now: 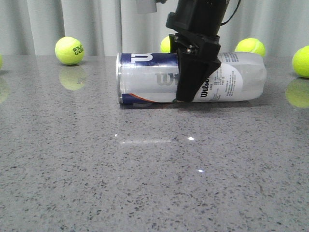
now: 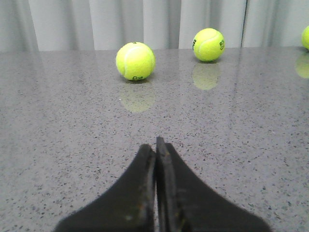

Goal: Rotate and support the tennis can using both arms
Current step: 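Move the can toward the center and lower it onto the table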

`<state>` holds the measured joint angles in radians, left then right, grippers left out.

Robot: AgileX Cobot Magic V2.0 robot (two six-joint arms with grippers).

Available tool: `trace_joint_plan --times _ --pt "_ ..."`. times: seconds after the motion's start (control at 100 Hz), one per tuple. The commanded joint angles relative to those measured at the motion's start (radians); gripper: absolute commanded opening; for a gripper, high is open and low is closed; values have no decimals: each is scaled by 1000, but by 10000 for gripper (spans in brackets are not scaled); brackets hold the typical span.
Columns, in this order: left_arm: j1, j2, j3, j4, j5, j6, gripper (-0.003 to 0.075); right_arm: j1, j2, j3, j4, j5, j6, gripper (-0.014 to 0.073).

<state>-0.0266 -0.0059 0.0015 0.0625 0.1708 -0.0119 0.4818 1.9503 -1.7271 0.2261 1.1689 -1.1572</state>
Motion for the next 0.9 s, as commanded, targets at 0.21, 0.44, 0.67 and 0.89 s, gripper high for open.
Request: trace_joint_plan --times 0.21,0.44,0.67,0.89 --pt "3 -33 44 -8 -78 -11 -19 0 -121 -32 9 11 -11 642" --pt "3 -33 44 -8 -78 -11 -19 0 -237 -48 6 105 14 635" --pt "3 -33 44 -8 -78 -11 -19 0 -326 -48 6 105 219 127" --pt "3 -33 44 -8 -78 -11 -19 -2 -365 -48 7 85 442 -61"
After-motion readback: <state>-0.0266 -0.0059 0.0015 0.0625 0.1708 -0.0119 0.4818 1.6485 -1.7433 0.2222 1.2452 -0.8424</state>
